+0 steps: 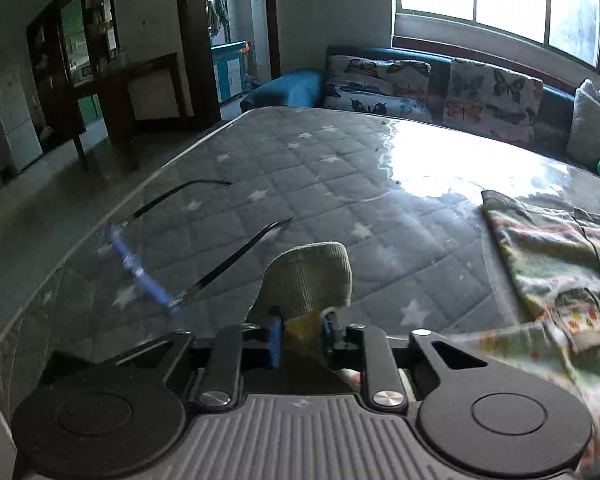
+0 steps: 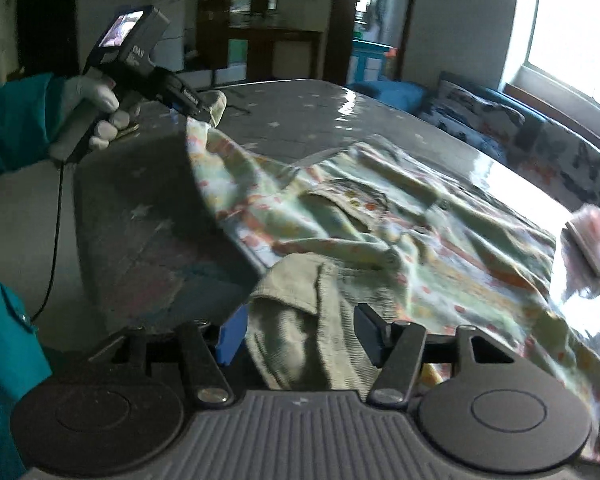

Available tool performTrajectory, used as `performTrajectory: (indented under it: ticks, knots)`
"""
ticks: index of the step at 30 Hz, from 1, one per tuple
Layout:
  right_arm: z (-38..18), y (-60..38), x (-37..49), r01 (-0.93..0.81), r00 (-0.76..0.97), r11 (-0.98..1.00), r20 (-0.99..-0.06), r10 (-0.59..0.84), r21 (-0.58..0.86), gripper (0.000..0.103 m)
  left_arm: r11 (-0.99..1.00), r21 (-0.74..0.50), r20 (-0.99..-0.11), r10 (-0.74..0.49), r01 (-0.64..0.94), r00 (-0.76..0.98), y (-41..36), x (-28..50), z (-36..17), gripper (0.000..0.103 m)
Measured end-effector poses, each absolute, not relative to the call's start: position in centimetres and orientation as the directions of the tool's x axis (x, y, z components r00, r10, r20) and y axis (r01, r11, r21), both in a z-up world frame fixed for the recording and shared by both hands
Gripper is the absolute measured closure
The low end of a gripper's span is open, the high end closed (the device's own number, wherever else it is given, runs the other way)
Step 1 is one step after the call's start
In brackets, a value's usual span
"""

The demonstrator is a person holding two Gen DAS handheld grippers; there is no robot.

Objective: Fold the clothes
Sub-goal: 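Grasp the shirt hem with the left gripper and pull it to smooth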

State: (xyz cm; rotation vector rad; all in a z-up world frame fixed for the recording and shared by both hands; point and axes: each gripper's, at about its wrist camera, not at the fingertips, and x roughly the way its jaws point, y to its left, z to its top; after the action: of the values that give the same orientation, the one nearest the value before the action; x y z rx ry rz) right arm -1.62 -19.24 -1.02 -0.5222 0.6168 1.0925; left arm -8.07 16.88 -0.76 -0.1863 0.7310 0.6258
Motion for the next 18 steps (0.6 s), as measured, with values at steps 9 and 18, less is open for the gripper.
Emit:
performTrajectory:
  ticks: [9, 18]
  knots:
    - [-2.9, -18.4, -1.8, -0.93, 0.295, 0.363, -0.717, 0.632, -0.062, 0.098, 0.885, -0.133, -0.429, 0.354, -0.446, 0.831, 17.9, -12.7, 1.7, 0.084]
    - [-1.6, -19.1, -2.4, -0.965, 0.157, 0.262, -0.741, 0.652, 0.026, 0.08, 0.75, 0.01, -0.617, 0.525, -0.661, 0.587, 20.4, -12.6, -0.9, 0.047]
